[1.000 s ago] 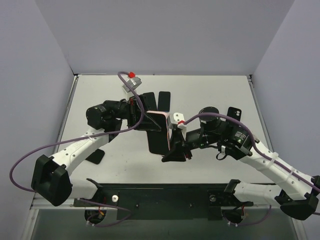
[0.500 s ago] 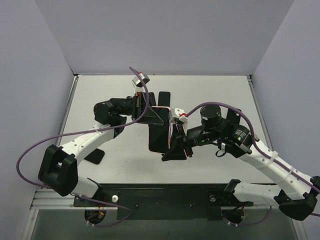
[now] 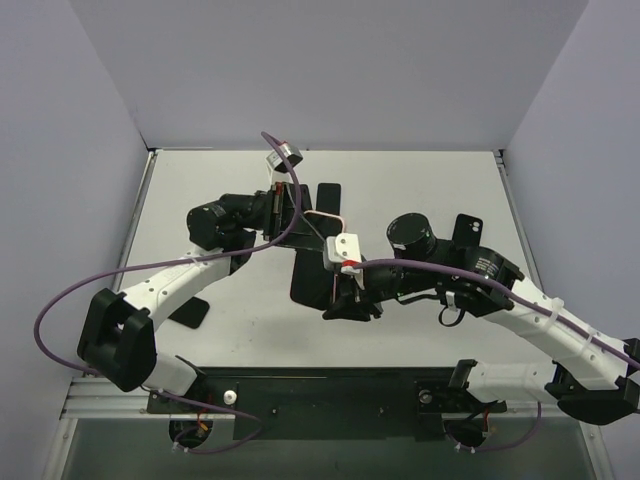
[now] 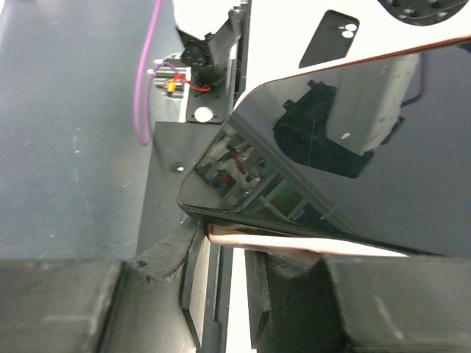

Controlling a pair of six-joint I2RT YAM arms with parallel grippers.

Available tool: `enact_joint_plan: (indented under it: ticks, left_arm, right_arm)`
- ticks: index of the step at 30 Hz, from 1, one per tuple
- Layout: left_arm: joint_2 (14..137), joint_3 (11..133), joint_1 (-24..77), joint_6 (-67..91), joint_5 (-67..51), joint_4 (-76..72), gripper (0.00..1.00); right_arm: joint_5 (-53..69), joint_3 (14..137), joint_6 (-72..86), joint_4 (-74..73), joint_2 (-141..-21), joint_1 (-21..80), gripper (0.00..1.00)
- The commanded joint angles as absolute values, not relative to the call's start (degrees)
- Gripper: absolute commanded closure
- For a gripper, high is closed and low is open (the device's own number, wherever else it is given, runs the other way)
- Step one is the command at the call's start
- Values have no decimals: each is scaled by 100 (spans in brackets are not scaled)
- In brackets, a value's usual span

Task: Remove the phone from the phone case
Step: Remove the phone case from the phone.

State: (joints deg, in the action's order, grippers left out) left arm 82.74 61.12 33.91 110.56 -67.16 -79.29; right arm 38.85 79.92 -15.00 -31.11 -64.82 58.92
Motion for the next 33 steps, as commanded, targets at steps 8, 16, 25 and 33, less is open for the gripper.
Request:
enact_joint_plan:
  ticks: [8, 16, 25, 33]
  left_arm:
    - [8060, 5855, 3595, 12200, -5485, -8781, 100]
    - [7306, 5274, 3112, 10270, -4905, -6384, 100]
    - [6891, 5326, 2760, 8783, -4272, -4239, 100]
    - [6022, 5099, 2417, 6805, -2893, -2145, 100]
  right_arm:
    - [-852, 5476, -449, 1836, -5572, 5599, 100]
    - [351, 5380, 1054, 1073, -5555, 4817, 81]
    - [756, 5238, 2362, 18, -5080, 4799, 35]
    - [1239, 5256, 3751, -344, -5142, 4720, 26]
